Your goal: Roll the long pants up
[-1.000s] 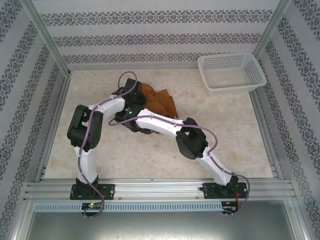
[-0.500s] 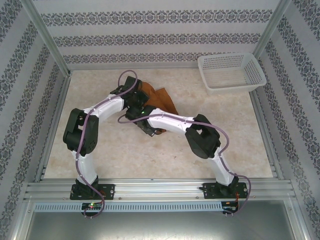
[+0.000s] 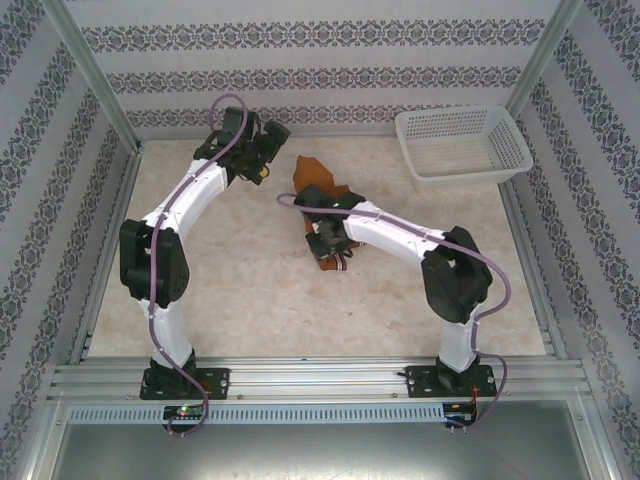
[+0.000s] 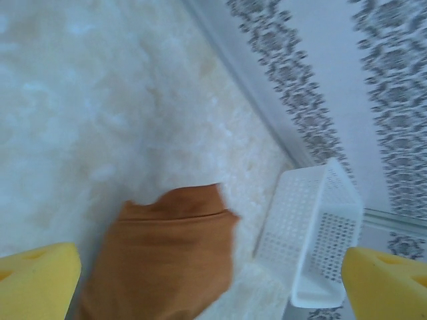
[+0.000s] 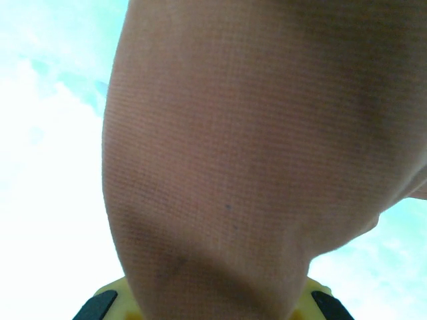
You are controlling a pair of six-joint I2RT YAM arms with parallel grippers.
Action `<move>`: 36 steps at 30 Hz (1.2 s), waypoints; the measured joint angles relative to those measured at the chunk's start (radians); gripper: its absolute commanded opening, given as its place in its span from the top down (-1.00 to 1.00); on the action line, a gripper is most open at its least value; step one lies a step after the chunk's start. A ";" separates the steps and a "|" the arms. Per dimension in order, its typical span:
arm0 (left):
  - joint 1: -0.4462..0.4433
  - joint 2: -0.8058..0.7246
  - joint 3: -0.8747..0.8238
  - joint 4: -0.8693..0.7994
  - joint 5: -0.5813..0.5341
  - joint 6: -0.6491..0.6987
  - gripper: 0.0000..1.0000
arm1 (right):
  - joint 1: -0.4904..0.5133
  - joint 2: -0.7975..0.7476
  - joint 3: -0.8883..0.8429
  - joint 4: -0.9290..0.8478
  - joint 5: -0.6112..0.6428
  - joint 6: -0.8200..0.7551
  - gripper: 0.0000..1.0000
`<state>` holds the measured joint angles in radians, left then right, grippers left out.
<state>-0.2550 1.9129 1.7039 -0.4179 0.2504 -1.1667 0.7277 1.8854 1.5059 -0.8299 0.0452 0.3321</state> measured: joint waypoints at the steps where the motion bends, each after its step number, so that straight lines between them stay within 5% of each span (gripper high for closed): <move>1: 0.000 -0.006 -0.041 0.002 0.003 0.003 -1.00 | -0.028 -0.016 -0.015 0.021 -0.047 0.013 1.00; 10: -0.057 -0.023 -0.309 0.105 0.042 0.015 -1.00 | -0.223 -0.090 -0.159 0.207 -0.400 0.156 1.00; 23: -0.219 -0.012 -0.232 0.265 0.126 0.049 -0.94 | -0.342 -0.089 -0.403 0.547 -0.719 0.336 1.00; 26: -0.224 0.021 -0.178 0.281 0.150 0.069 -0.41 | -0.347 -0.089 -0.418 0.574 -0.740 0.348 1.00; 28: -0.225 0.058 -0.132 0.282 0.166 0.089 0.60 | -0.353 -0.089 -0.424 0.585 -0.748 0.351 1.00; 29: -0.225 0.084 -0.100 0.278 0.172 0.101 0.93 | -0.357 -0.089 -0.427 0.591 -0.755 0.351 1.00; 36: -0.225 0.288 0.163 0.179 0.211 0.201 1.00 | -0.366 -0.084 -0.442 0.628 -0.779 0.364 1.00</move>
<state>-0.4801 2.2009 1.8664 -0.2394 0.4614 -0.9661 0.3614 1.8015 1.0641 -0.2024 -0.7341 0.6956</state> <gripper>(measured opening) 0.052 0.115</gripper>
